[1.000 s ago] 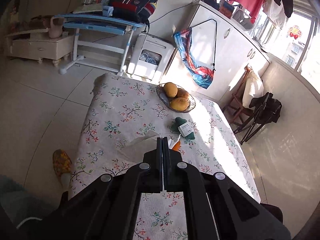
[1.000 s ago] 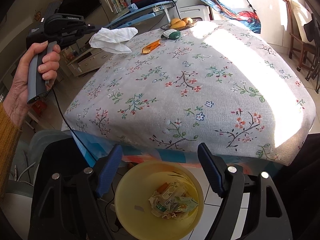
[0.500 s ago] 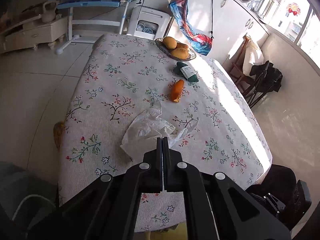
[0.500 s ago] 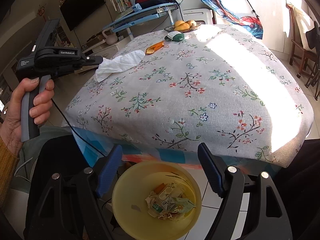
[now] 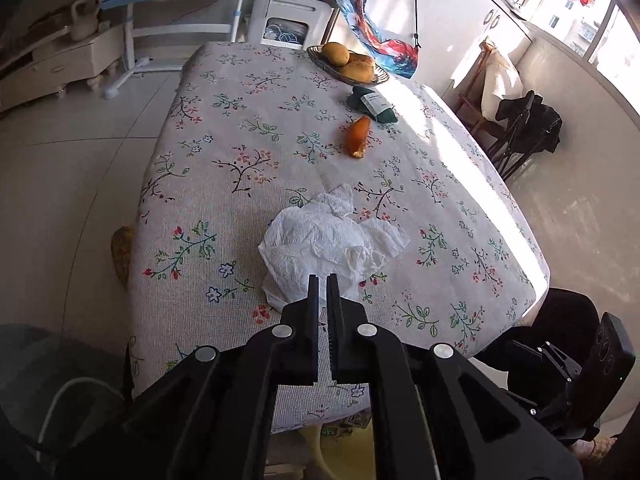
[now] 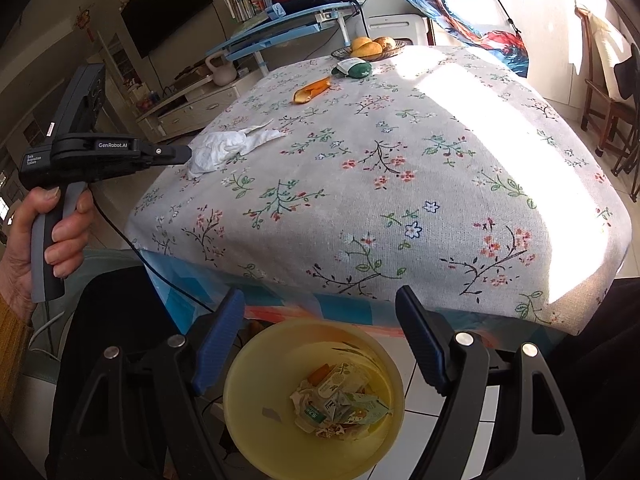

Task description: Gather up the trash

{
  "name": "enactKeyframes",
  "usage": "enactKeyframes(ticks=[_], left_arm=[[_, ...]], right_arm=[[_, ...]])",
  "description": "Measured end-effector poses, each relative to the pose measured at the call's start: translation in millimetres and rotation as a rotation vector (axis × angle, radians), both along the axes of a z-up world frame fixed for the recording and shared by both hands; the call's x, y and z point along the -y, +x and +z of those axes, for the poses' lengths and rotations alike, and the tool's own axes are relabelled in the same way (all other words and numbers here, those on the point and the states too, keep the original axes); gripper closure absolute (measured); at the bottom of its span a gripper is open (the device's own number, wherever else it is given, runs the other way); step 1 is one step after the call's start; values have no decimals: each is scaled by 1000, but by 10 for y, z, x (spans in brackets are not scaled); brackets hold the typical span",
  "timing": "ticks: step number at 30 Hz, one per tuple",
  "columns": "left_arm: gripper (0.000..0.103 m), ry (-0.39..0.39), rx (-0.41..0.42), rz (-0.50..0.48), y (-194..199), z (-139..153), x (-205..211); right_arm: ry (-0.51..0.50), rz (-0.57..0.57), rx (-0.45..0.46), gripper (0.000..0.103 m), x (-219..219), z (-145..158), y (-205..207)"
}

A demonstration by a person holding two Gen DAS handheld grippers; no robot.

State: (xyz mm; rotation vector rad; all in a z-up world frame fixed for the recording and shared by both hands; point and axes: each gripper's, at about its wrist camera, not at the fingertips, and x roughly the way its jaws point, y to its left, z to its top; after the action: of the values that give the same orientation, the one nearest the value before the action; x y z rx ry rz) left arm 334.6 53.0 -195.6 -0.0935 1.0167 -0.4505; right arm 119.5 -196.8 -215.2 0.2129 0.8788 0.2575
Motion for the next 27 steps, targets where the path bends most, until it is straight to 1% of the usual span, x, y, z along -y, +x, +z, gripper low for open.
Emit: enactKeyframes(ticks=[1, 3, 4, 6, 7, 9, 12, 15, 18, 19, 21, 22, 23, 24, 25, 27], left_arm=[[94, 18, 8, -7, 26, 23, 46], [81, 99, 31, -1, 85, 30, 145], [78, 128, 41, 10, 124, 20, 175], [70, 132, 26, 39, 242, -40, 173], [70, 139, 14, 63, 303, -83, 157], [68, 103, -19, 83, 399, -154, 110], [65, 13, -54, 92, 487, -180, 34], [65, 6, -52, 120, 549, -144, -33], [63, -43, -57, 150, 590, -108, -159], [63, -51, -65, 143, 601, -118, -168], [61, -38, -86, 103, 625, -174, -106], [61, -23, -91, 84, 626, -200, -59], [61, 1, -71, 72, 609, -188, -6], [62, 5, -75, 56, 612, -185, 39], [65, -12, -72, 49, 603, -161, 54], [94, -38, -64, 35, 584, -93, 85]], right_arm=[[0, 2, 0, 28, -2, -2, -1], [1, 4, -1, 28, -6, -3, -5], [1, 4, -1, 28, -5, -3, -7], [4, 1, 0, 28, 4, -2, -10], [6, -2, 0, 28, 14, -4, -9], [12, -6, -2, 28, 30, -10, -13], [15, -6, -3, 28, 30, -12, -11], [18, -5, -3, 28, 27, -10, -7], [22, -7, -4, 28, 35, -11, -14], [23, -7, -5, 28, 37, -15, -16], [25, -7, -8, 28, 36, -19, -15], [25, -6, -9, 28, 36, -19, -9], [24, -4, -9, 28, 32, -18, -7], [22, -3, -9, 28, 29, -15, -5], [21, -2, -8, 28, 26, -14, -8], [21, -6, -8, 28, 34, -15, -7]])
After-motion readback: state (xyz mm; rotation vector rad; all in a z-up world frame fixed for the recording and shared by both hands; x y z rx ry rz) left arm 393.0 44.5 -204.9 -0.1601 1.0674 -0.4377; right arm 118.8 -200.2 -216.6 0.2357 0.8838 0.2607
